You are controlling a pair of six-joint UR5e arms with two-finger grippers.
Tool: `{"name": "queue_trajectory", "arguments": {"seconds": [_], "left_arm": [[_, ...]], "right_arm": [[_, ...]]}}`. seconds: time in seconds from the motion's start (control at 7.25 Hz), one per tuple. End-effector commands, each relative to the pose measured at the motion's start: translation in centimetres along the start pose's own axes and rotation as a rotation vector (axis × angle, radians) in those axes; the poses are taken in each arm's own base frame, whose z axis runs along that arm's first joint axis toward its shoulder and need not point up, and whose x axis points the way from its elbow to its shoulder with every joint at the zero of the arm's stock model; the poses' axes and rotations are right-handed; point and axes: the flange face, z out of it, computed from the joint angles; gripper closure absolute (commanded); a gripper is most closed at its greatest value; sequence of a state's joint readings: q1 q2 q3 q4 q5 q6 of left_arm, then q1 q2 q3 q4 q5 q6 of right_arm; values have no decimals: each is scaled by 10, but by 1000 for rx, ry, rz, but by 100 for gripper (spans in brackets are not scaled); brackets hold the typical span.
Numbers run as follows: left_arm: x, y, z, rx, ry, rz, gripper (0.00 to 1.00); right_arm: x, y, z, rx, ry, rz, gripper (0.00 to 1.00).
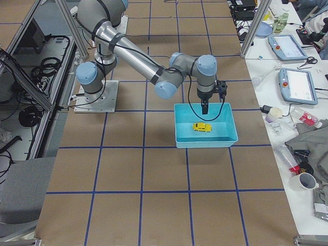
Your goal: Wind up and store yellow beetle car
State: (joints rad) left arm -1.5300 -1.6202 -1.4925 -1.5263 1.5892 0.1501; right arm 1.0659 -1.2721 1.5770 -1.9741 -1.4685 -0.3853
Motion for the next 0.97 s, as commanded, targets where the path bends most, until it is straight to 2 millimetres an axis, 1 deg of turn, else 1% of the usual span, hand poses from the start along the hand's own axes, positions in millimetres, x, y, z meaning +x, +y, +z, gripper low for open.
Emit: {"name": "queue_trajectory", "arguments": {"seconds": [0.0, 0.14, 0.28, 0.41, 0.55, 0.69, 0.83], "left_arm": [[0, 0, -3, 7, 1, -14, 0], [-1, -1, -6, 13, 3, -21, 0], [3, -2, -10, 28, 45, -20, 0], [4, -2, -10, 30, 68, -20, 0], [4, 0, -5, 20, 62, -14, 0], [2, 1, -5, 22, 60, -11, 0], [0, 0, -4, 17, 59, -13, 0]], "right_arm": [[-96, 33, -68, -29, -14, 101, 0], [-145, 40, -81, -12, 23, 95, 0], [-192, 52, -96, 12, 29, 132, 0], [-247, 72, -113, 37, 13, 177, 0], [-296, 89, -121, 50, -3, 183, 0], [-314, 96, -120, 45, -11, 157, 0], [-311, 92, -121, 52, -21, 149, 0]]}}
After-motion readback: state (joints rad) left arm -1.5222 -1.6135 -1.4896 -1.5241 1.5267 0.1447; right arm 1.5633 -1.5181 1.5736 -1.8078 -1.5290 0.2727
